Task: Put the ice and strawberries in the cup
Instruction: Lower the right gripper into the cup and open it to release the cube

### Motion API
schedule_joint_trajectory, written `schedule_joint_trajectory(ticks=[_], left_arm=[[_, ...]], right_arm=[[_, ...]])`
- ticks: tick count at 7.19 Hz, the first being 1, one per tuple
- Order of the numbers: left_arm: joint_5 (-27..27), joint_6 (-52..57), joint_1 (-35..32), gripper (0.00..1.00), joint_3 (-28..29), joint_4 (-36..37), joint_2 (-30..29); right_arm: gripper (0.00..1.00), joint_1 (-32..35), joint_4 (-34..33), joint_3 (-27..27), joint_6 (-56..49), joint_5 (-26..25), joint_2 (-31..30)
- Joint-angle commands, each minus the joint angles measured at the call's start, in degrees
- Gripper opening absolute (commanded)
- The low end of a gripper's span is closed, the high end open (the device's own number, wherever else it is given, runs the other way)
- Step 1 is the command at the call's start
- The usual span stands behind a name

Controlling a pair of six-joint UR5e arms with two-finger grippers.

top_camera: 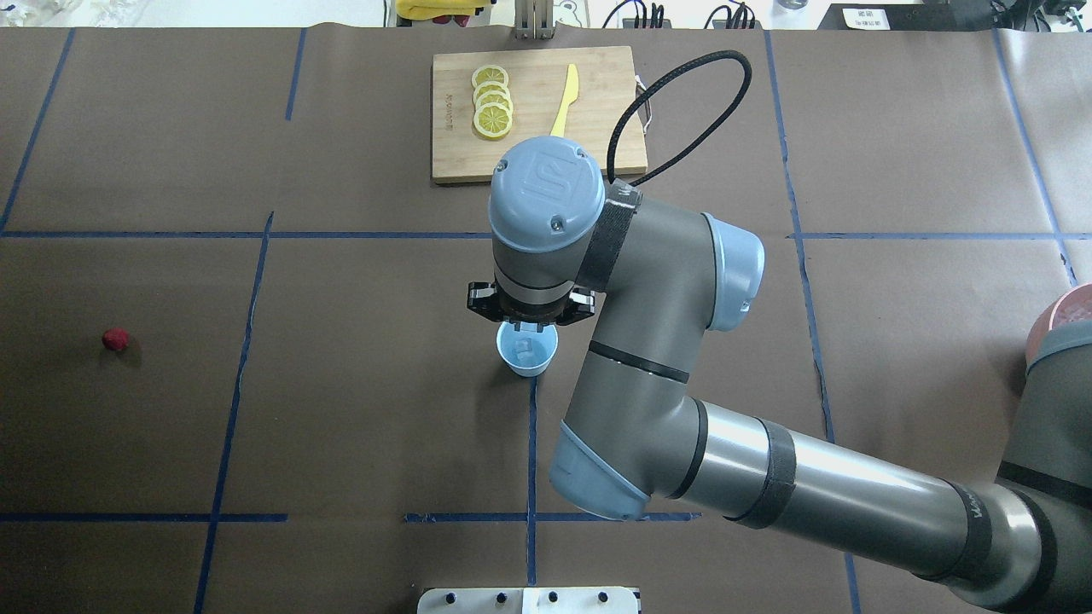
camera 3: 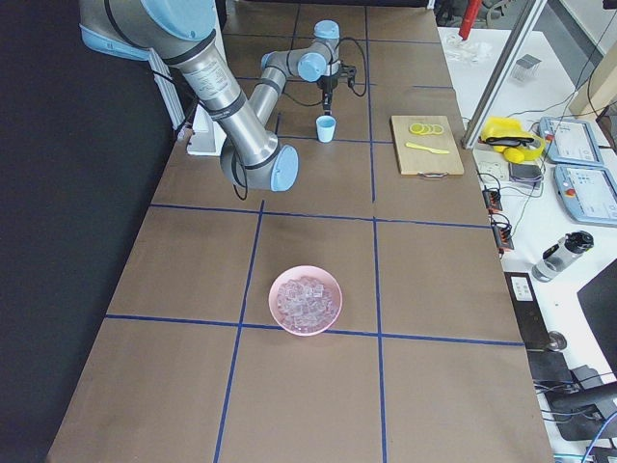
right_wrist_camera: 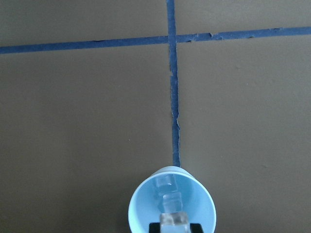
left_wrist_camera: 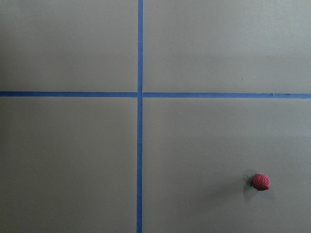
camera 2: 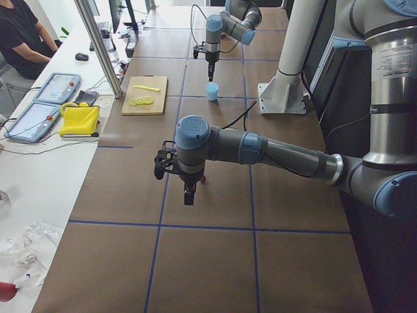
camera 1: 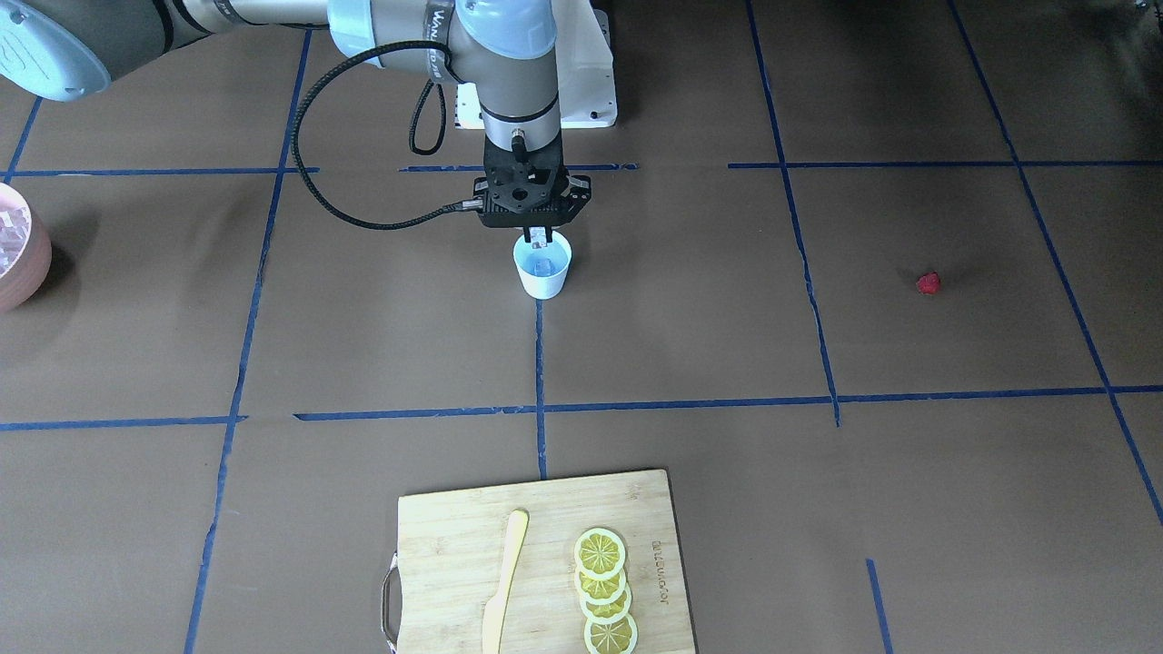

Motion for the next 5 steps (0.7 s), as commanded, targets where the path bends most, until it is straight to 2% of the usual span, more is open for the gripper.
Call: schedule_joint_trajectory(ticks=[1, 2, 3, 4, 5], left_arm=[[0.0, 0.0, 0.0, 1.00, 0.0, 0.0, 0.0], [0.0, 0.0, 0.0, 1.00, 0.0, 0.0, 0.0], [0.0, 0.0, 0.0, 1.00, 0.0, 0.0, 0.0], [0.0, 0.0, 0.0, 1.00, 0.0, 0.0, 0.0], [0.0, 0.0, 0.0, 1.00, 0.0, 0.0, 0.0]], right_arm=[[0.01, -0.8, 1.0, -1.7, 0.1, -0.9, 0.1], [0.06, -0.9, 1.0, -1.7, 0.1, -1.0, 0.4], [0.40, -0.9, 1.0, -1.7, 0.0, -1.0, 0.4], [0.69, -0.9, 1.0, -1.7, -0.3, -1.0, 0.5], [0.84, -0.9, 1.0, -1.6, -0.5, -1.0, 0.4]])
